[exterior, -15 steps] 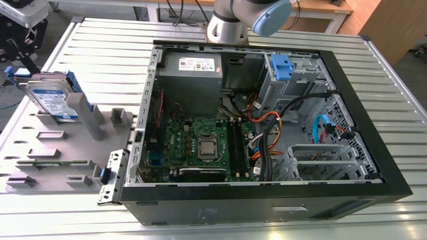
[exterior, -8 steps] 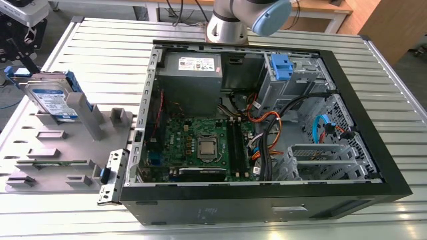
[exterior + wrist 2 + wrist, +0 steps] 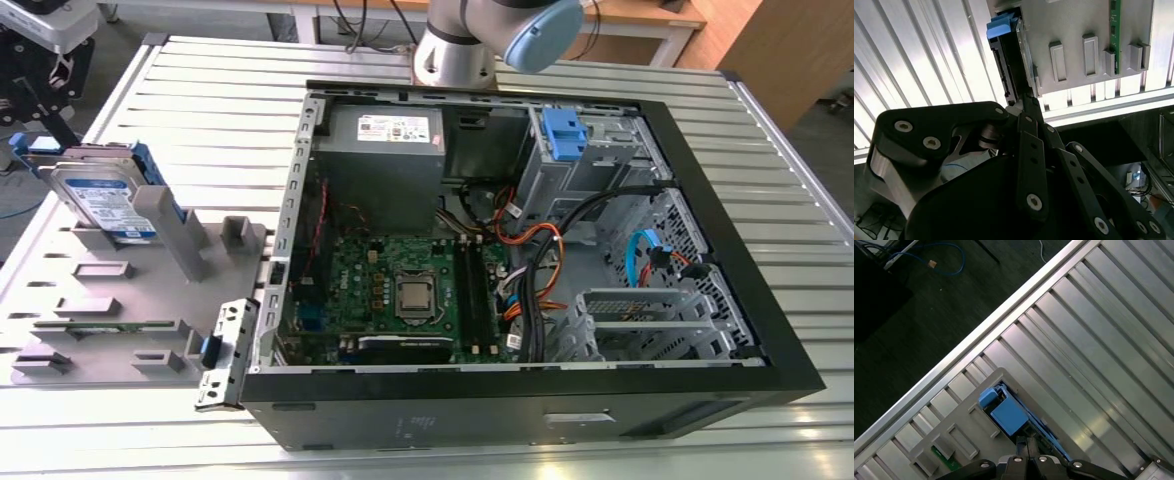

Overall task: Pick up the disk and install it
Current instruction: 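Pick up the disk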

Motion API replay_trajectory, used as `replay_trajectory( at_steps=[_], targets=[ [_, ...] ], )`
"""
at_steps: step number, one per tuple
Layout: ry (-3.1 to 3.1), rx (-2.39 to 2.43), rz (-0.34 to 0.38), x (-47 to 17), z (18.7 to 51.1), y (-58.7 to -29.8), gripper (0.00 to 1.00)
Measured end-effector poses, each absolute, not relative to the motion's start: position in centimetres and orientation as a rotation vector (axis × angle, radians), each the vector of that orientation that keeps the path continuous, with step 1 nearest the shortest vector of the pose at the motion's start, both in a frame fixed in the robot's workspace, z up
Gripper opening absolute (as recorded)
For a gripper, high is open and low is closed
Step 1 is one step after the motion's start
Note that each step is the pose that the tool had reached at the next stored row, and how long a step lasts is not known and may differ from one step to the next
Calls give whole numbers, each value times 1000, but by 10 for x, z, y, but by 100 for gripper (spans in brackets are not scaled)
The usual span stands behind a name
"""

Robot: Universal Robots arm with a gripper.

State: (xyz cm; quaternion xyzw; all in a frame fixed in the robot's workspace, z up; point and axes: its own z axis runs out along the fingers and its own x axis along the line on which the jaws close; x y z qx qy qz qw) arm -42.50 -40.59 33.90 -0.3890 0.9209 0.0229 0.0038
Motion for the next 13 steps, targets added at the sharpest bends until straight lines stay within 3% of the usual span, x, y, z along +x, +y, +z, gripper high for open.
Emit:
replay_trajectory(
  at_steps=[13],
  targets=[
    [2838,-1332,72,-425,339,-406,11]
  ],
)
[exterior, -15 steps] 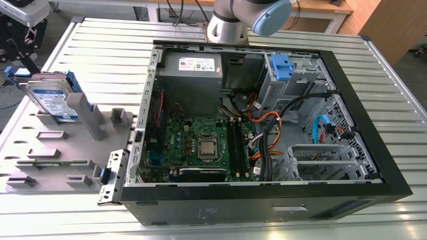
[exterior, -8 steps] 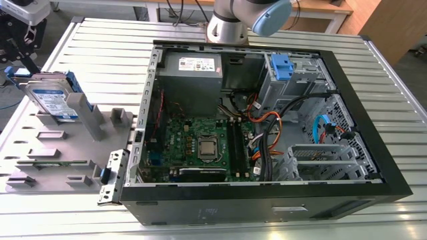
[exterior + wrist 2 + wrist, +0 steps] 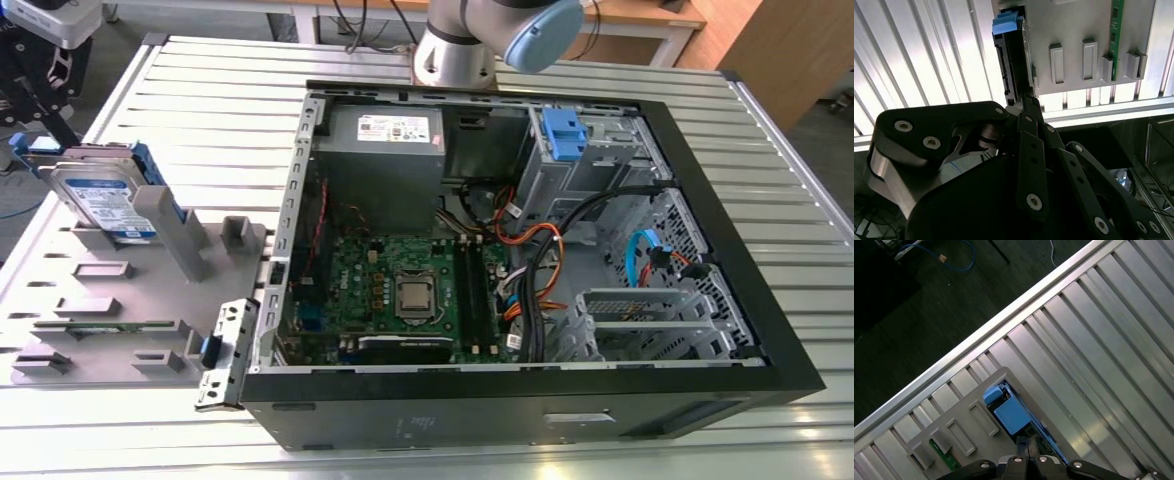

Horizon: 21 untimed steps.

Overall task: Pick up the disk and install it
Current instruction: 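Pick up the disk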

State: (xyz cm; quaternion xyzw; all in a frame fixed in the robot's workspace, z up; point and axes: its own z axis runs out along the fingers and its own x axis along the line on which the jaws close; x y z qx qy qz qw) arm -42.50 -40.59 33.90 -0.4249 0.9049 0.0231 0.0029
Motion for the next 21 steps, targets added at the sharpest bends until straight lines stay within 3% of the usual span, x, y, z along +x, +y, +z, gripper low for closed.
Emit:
replay_trajectory(
  at_steps=[21],
  targets=[
    [2727,-1554,73,-425,339,-406,11]
  ],
)
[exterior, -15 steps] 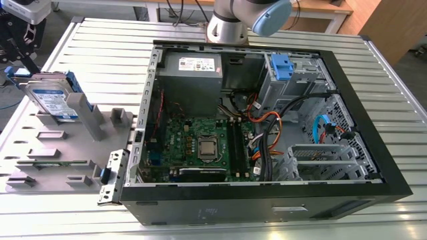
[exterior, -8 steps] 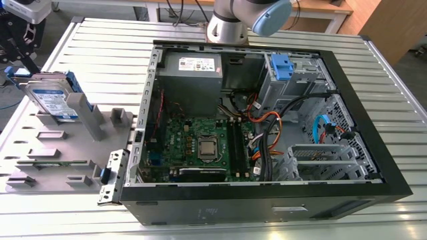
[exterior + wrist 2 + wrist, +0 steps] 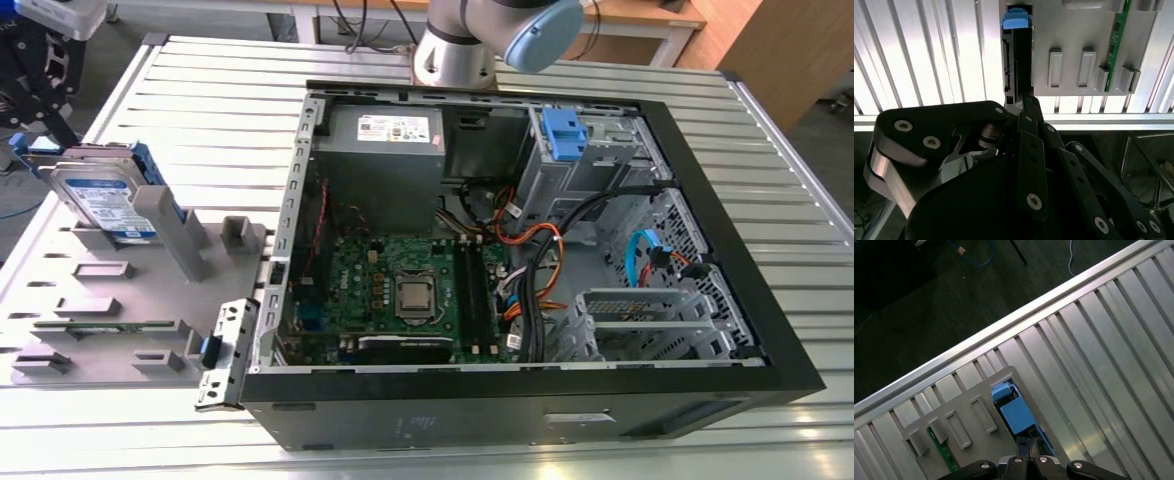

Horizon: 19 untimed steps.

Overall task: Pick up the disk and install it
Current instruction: 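Pick up the disk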

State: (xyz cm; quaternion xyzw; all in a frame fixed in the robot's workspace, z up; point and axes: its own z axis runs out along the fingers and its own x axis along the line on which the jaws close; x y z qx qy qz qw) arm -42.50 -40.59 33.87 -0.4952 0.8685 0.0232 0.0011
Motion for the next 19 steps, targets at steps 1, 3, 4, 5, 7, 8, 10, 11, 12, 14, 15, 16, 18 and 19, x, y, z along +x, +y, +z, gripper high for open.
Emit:
replay_trajectory(
  at_steps=[1,3,4,5,7,8,10,11,12,14,15,16,18,19],
  targets=[
    [2713,-1579,73,-425,339,-406,11],
    [2684,-1630,73,-425,339,-406,11],
    [2669,-1654,73,-425,339,-406,11],
    [2655,-1678,73,-425,338,-406,11],
    [2625,-1726,73,-425,338,-406,11],
    [2608,-1752,73,-425,338,-406,11],
    [2577,-1799,73,-425,338,-406,11],
    [2561,-1822,73,-425,338,-406,11],
    [2545,-1846,73,-425,338,-406,11],
    [2511,-1893,73,-425,338,-406,11],
    [2494,-1916,73,-425,338,-406,11],
    [2477,-1938,73,-425,338,-406,11],
    [2442,-1983,73,-425,338,-406,11],
    [2425,-2005,73,-425,338,-406,11]
  ],
)
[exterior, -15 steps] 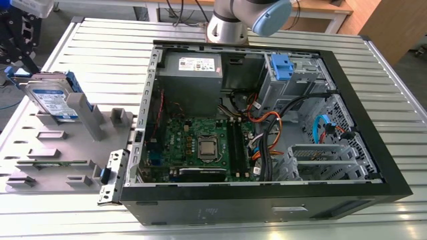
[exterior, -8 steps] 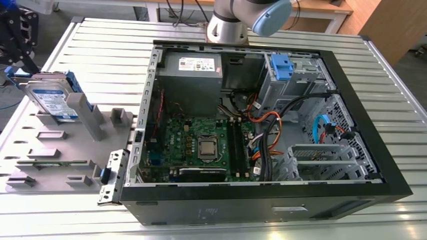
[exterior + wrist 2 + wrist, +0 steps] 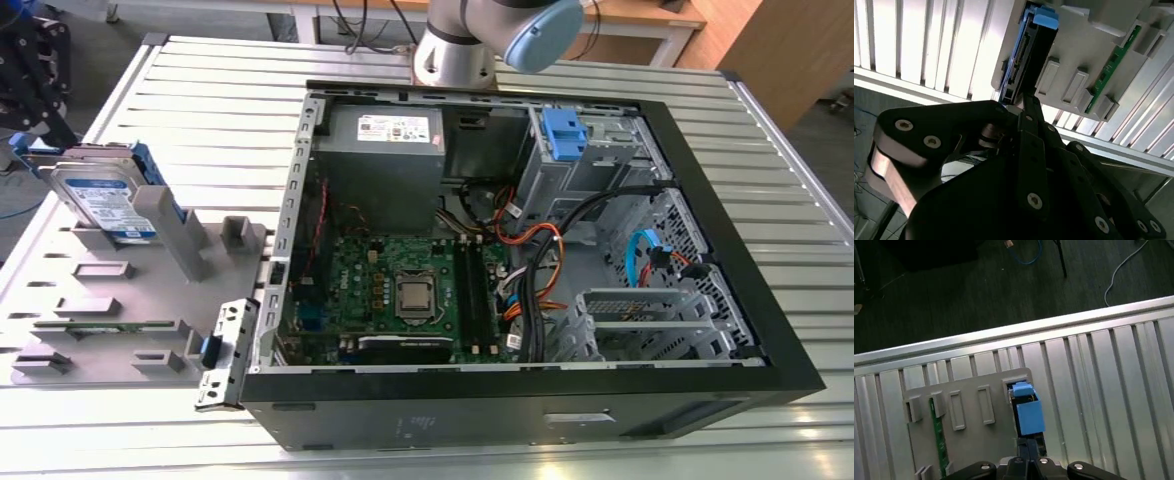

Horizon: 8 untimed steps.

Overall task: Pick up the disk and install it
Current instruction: 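Pick up the disk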

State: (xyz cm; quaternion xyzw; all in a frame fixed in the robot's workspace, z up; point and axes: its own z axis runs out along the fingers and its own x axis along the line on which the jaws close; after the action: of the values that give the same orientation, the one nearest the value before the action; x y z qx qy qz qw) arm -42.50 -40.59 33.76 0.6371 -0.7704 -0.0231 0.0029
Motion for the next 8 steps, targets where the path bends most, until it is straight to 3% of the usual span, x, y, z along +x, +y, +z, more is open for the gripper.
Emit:
replay_trajectory(
  at_steps=[8],
  targets=[
    [-2279,2148,-72,-425,337,-406,11]
  ],
)
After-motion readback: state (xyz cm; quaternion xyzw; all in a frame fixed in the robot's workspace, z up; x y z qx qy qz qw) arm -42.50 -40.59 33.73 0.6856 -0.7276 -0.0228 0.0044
